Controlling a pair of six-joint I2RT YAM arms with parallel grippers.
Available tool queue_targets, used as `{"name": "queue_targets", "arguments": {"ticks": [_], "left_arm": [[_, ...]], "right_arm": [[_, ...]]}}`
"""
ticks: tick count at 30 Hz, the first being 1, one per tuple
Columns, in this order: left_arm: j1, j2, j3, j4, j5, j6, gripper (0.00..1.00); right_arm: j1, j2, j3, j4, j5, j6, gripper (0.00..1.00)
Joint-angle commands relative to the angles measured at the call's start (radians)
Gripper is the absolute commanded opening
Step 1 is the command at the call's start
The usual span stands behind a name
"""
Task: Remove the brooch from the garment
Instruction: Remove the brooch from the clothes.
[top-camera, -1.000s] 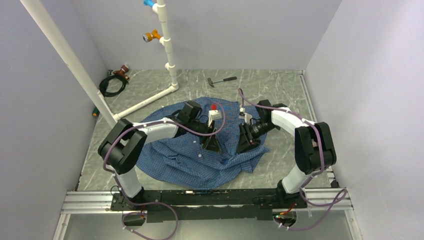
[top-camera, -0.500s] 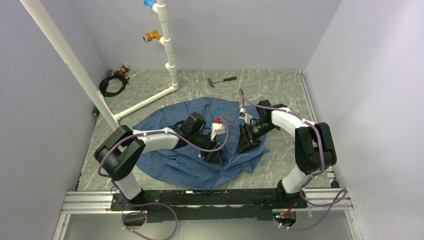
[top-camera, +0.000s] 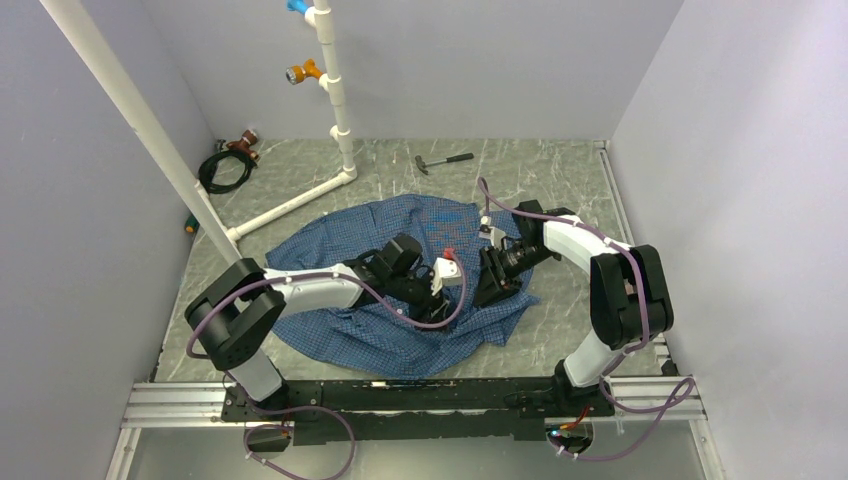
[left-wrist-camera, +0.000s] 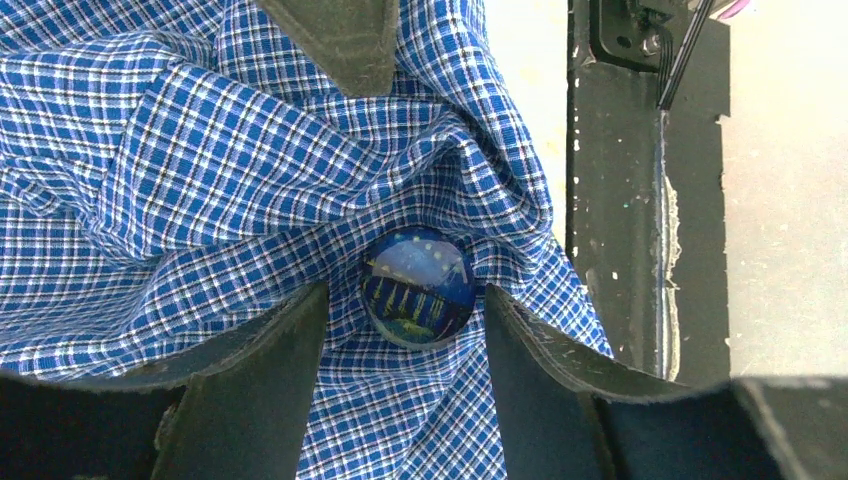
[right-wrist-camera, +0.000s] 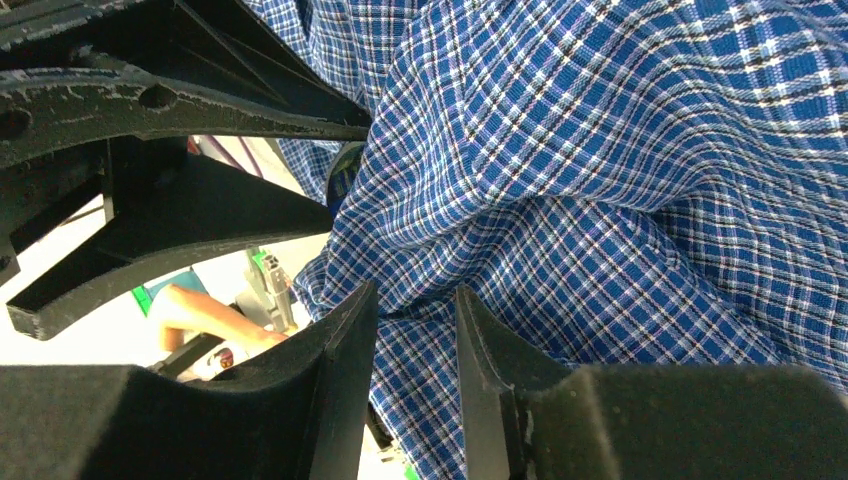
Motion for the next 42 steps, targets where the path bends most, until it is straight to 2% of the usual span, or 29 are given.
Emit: {"name": "queue_targets", "arguments": {"ticks": [1,4,7,16,21,25,31,35,38,42], "left_arm": [[-0.029,-0.018,0.026,-0.003,-0.041,0.072,0.63],[-0.049,-0.006,0.036,-0.027,-0.044,0.091,0.63],[-0.051,-0.005,0.041,-0.041,-0.069,0.1,0.53],[-0.032,-0.04,0.068,-0.11,-0.064,0.094,0.01],[0.013,-0.054,0.087,-0.102,-0.02,0.056,0.0],[0.064,-0.079,0.108,-0.115,0.042,0.04,0.0],[0.151,-0.109,0.149,-0.143,0.051,0.04,0.0],[0.189,-0.122,0.189,-0.182,0.036,0.055,0.0],[0.209,-0.131,0.204,-0.207,0.038,0.066,0.0],[0.24,-0.142,0.203,-0.2,0.09,0.044,0.0]], "right_arm": [[-0.008,-0.039,0.001,0.003,0.004,0.008,0.36],[-0.01,-0.035,0.001,0.003,0.002,0.007,0.36],[-0.013,-0.035,0.002,0.001,0.002,0.005,0.37],[-0.014,-0.057,0.015,-0.002,-0.011,-0.013,0.37],[-0.015,-0.072,0.046,-0.018,-0.017,-0.062,0.37],[-0.015,-0.109,0.049,0.026,0.015,-0.066,0.41],[-0.015,-0.172,0.146,0.084,0.015,-0.055,0.61],[-0.014,-0.212,0.22,0.129,0.0,-0.051,0.7],[-0.004,-0.239,0.212,0.193,-0.047,-0.022,0.75],[0.057,-0.235,0.166,0.251,-0.048,0.003,0.89]]}}
